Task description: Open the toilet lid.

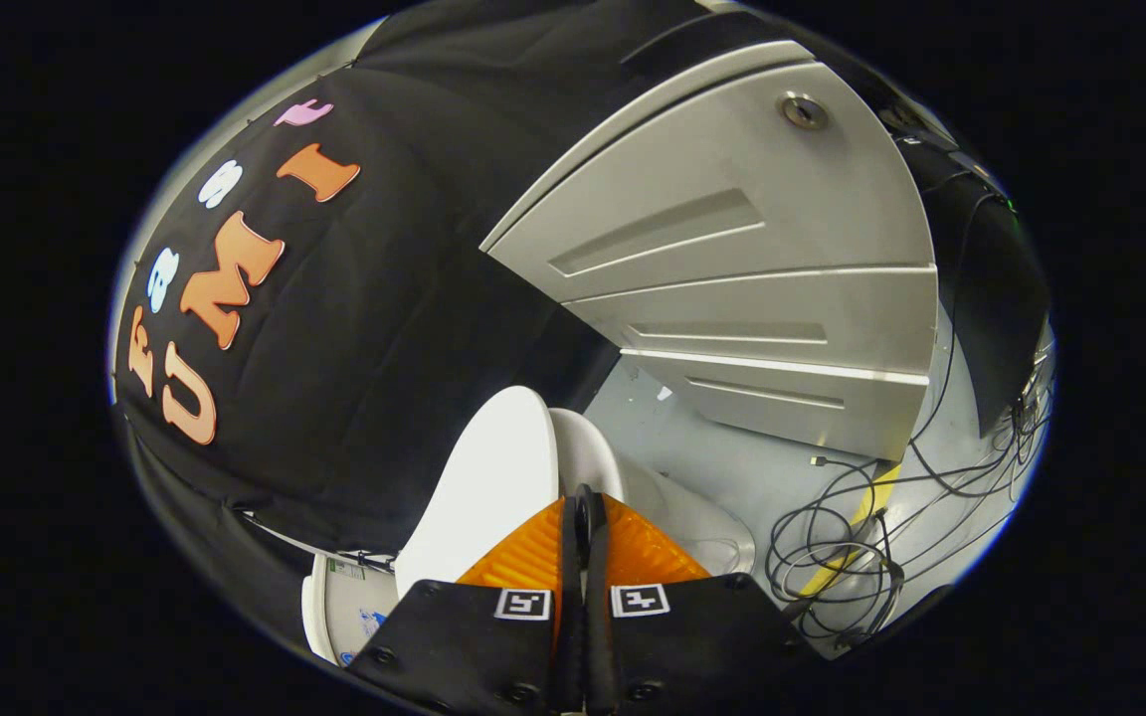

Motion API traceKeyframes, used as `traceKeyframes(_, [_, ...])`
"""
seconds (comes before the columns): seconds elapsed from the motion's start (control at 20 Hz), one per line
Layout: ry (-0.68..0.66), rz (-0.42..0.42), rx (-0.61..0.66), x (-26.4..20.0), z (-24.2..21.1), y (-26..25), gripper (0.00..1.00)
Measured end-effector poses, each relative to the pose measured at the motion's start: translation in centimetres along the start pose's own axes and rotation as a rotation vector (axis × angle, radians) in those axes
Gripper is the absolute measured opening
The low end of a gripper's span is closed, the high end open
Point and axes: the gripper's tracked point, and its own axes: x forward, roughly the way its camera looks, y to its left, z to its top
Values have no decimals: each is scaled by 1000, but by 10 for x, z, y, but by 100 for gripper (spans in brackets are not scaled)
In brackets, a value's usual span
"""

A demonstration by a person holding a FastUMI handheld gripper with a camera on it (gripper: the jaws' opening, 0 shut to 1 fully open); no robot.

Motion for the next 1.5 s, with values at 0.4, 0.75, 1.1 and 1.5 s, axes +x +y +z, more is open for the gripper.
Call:
traceKeyframes(0.4, [-53,34,-72,-16,23,48,8])
traceKeyframes(0.75, [-82,105,-176,-44,38,111,8])
traceKeyframes(1.1, [-99,163,-306,-69,41,174,8])
traceKeyframes(1.5, [-117,213,-421,-96,36,232,8])
